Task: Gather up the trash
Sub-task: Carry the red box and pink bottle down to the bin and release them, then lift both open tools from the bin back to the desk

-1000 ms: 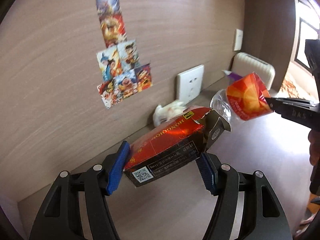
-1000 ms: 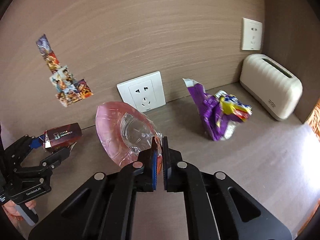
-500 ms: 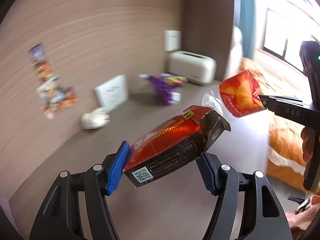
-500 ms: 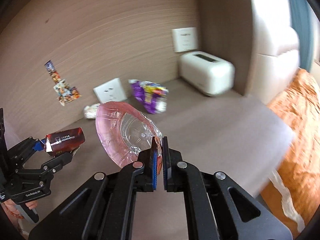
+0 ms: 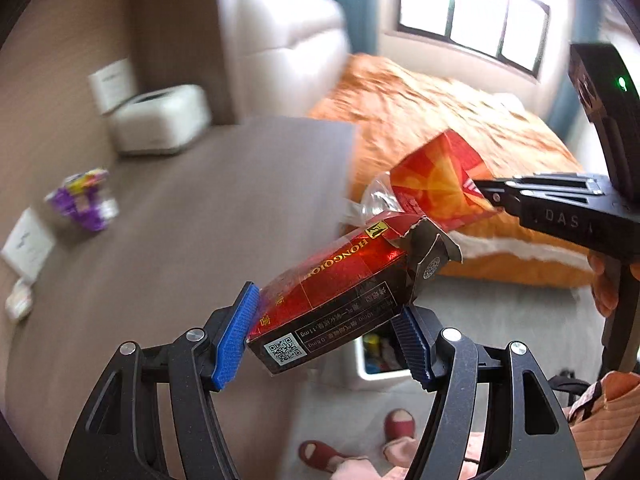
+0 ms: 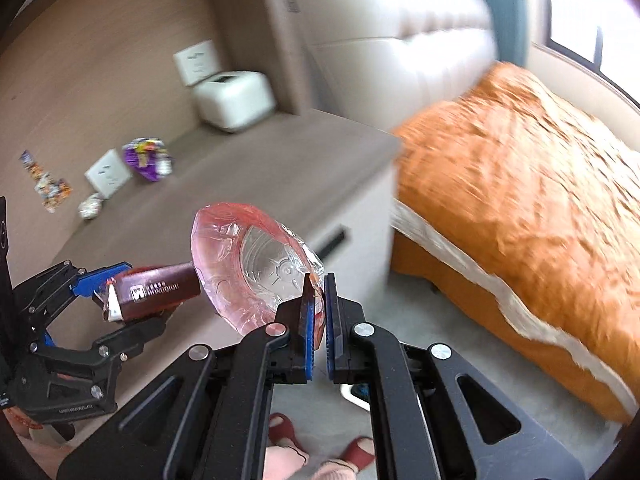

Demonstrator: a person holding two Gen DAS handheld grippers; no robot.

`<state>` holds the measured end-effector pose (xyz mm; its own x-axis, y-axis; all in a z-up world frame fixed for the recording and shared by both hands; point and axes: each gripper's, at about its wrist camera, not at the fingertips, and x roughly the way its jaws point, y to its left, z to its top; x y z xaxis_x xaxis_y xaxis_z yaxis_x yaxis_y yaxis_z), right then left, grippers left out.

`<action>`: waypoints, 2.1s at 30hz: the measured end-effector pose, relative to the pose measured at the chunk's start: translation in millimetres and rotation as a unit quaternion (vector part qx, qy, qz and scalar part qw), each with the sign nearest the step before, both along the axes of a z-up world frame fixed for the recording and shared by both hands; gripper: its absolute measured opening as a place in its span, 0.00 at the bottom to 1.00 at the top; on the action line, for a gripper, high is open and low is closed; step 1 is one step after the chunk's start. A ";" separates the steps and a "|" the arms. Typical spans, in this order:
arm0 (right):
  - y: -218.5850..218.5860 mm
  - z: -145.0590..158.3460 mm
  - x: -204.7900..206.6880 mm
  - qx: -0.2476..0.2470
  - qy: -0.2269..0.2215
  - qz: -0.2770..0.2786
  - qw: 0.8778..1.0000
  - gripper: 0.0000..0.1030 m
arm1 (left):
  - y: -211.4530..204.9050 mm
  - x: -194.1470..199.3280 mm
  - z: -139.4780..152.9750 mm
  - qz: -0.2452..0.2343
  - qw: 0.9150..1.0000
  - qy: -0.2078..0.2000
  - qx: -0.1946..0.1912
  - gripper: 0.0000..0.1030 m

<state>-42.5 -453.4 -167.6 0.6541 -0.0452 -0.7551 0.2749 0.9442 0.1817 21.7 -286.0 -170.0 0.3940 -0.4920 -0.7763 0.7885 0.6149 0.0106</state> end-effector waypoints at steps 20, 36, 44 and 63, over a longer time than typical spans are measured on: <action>-122.2 -225.8 -45.4 0.064 0.133 -0.114 0.982 0.05 | -165.7 -42.1 -246.1 -0.163 0.970 0.113 0.142 0.63; -131.1 -423.9 -20.6 0.041 0.230 -0.052 0.971 0.95 | -203.1 -35.3 -446.3 -0.164 0.953 0.133 0.220 0.95; -136.2 -410.0 -25.0 0.038 0.223 -0.058 0.972 0.95 | -200.9 -35.6 -426.9 -0.149 0.956 0.142 0.211 0.95; -130.9 -213.6 -66.1 0.066 0.105 -0.139 0.983 0.95 | -175.5 -32.8 -219.7 -0.057 0.991 0.060 0.103 0.95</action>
<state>-108.6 -584.3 -381.2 0.4589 -0.0929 -0.8836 0.5631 0.7997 0.2084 -11.2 -461.5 -389.6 0.2439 -0.3538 -0.9030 0.8561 0.5160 0.0291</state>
